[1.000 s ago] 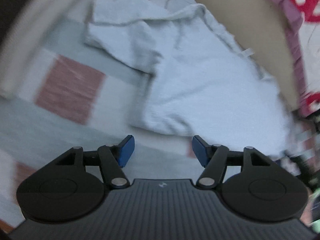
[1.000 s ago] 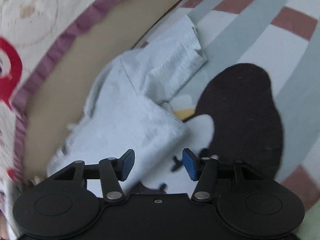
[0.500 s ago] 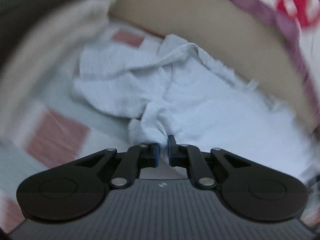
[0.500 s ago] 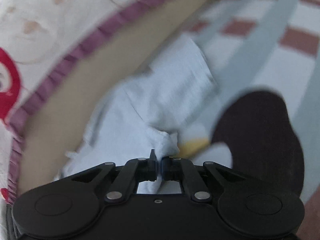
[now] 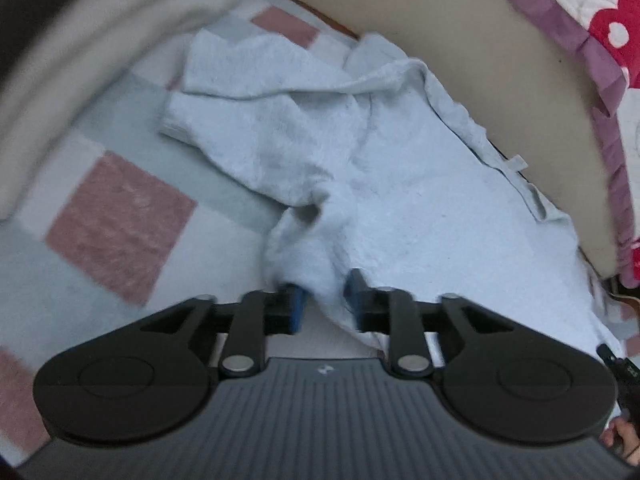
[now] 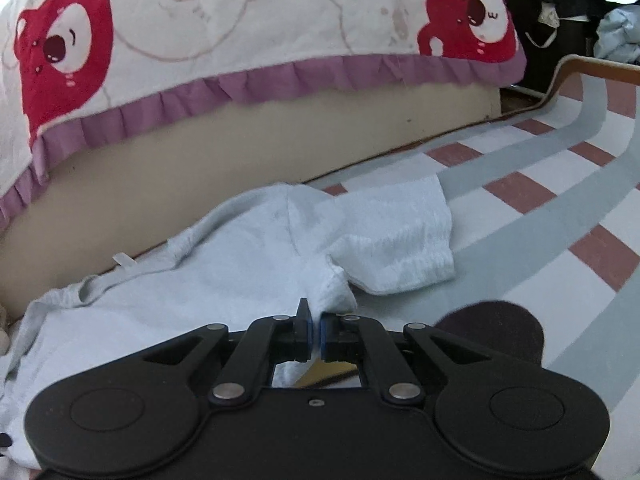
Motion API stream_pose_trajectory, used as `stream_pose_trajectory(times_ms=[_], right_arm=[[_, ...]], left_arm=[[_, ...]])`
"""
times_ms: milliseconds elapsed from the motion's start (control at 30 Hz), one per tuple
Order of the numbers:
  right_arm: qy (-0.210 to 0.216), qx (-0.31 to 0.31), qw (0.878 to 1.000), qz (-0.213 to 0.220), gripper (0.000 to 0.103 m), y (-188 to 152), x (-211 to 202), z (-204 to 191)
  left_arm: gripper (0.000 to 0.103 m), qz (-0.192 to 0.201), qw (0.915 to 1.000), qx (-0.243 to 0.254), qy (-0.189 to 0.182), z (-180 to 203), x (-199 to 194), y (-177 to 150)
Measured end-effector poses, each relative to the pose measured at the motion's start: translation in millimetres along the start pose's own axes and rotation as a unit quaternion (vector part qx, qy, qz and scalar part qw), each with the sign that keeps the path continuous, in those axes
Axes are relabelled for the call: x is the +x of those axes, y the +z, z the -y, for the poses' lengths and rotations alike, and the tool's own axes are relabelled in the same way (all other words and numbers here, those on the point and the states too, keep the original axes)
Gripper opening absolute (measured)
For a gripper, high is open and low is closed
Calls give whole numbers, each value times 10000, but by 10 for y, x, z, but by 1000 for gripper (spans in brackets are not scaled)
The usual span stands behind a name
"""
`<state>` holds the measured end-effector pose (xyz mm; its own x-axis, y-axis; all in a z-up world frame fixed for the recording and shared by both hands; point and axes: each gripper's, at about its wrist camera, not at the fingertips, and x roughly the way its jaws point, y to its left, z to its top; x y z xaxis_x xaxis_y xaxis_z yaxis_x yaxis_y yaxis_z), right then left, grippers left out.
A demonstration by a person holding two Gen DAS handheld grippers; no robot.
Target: Fold clothes
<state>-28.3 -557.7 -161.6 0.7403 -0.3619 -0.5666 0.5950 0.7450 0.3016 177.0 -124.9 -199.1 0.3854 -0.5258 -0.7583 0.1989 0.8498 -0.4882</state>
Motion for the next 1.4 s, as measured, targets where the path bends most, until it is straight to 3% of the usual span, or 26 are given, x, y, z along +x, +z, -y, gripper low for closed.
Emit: stream_pose_trajectory(times_ms=[67, 100, 133, 167, 200, 267, 333, 367, 533, 600, 633, 700, 767, 900, 967, 1033, 1067, 1100, 1167, 1300, 1400], right_arm=[[92, 10, 10000, 28, 4, 21, -6, 9], [129, 17, 9999, 35, 4, 27, -7, 12], [142, 41, 9999, 11, 4, 20, -5, 22], [156, 65, 9999, -12, 4, 14, -2, 33], [170, 90, 9998, -36, 4, 7, 0, 44], [231, 153, 9996, -110, 4, -19, 8, 71], [259, 183, 9993, -179, 4, -40, 8, 87], [258, 184, 9993, -211, 4, -48, 5, 90], [154, 17, 9992, -375, 5, -61, 52, 66], [162, 210, 9985, -488, 12, -72, 116, 131], [153, 400, 9977, -520, 14, -87, 139, 176], [6, 740, 9958, -543, 31, -133, 153, 249], [-93, 963, 9939, -538, 37, -184, 149, 301], [125, 1200, 9908, -611, 45, -270, 216, 362], [294, 1277, 9904, -432, 48, -270, 288, 394], [458, 1166, 9915, -347, 48, -218, 411, 423], [583, 1149, 9908, -425, 32, -170, 485, 437], [709, 1134, 9897, -510, 8, -122, 558, 453], [874, 1104, 9875, -713, 7, -21, 600, 504], [1032, 602, 9903, -710, 6, 132, 242, 480], [832, 200, 9904, -1090, 6, 158, -34, 417]], left_arm=[[54, 34, 9997, 227, -74, 94, 33, 22], [58, 61, 9994, 335, -107, 147, 49, 24], [53, 135, 9989, 445, -28, 192, 58, 5], [23, 234, 9981, 555, 131, 230, 59, -26], [7, 323, 9970, 652, 246, 260, 37, -50], [6, 488, 9945, 829, 411, 308, -41, -85], [6, 776, 9852, 1224, 910, 456, -204, -106], [6, 807, 9841, 1251, 969, 474, -230, -102], [6, 414, 9940, 735, 703, 320, -136, -36], [6, 257, 9965, 527, 596, 259, -98, -9], [12, 178, 9975, 423, 542, 228, -79, 4], [20, 107, 9979, 328, 545, 183, -56, 25], [20, 92, 9980, 293, 562, 160, -35, 43], [23, 217, 9978, 367, 515, 202, 14, 70], [34, 279, 9976, 403, 492, 223, 38, 83], [37, 342, 9973, 440, 469, 243, 63, 97], [17, 373, 9972, 459, 458, 254, 75, 103], [5, 404, 9970, 477, 446, 264, 87, 110], [4, 535, 9955, 621, 467, 314, 46, 106], [4, 905, 9863, 1247, 592, 578, -457, 4], [4, 868, 9868, 1207, 639, 578, -759, -114]])
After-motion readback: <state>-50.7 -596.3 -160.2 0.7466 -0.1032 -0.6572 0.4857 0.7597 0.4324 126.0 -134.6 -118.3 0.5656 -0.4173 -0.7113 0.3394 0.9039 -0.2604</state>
